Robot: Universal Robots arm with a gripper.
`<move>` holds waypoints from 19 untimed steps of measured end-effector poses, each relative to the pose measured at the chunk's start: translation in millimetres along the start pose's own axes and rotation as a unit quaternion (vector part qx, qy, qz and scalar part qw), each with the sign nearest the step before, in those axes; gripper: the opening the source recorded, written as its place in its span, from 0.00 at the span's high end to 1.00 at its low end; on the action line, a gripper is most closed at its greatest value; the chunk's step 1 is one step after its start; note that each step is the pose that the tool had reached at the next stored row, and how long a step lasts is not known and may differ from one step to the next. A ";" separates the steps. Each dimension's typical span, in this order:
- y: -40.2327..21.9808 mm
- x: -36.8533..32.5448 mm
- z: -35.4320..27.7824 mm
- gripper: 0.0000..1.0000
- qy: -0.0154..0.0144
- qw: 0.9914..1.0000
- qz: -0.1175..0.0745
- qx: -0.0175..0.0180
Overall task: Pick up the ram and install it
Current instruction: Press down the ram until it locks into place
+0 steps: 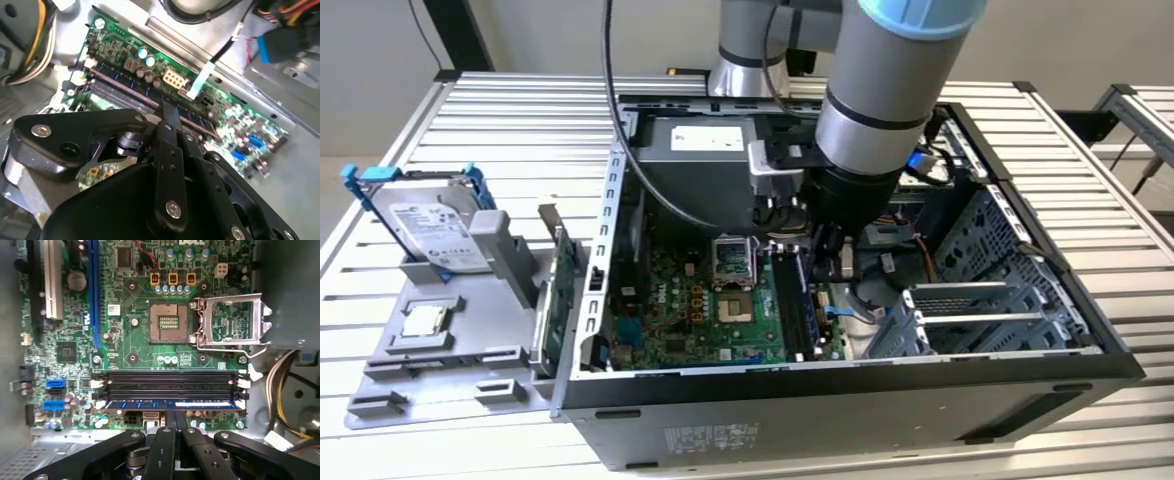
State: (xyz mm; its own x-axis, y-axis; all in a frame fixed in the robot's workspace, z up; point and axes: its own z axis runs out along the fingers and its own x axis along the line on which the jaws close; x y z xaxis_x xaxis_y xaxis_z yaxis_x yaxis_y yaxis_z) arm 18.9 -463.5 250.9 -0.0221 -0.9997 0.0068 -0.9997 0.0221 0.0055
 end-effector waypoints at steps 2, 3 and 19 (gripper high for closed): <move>0.0 0.1 -8.0 1.00 0.000 1.000 0.000 0.000; 0.1 0.1 -11.5 1.00 0.000 1.000 0.000 0.000; 0.1 0.2 -26.0 1.00 0.000 1.000 0.000 0.000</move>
State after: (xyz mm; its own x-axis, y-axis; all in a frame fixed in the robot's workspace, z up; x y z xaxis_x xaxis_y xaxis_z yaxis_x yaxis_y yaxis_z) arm 18.9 -463.5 276.9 -0.0220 -0.9997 0.0072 -0.9997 0.0221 0.0056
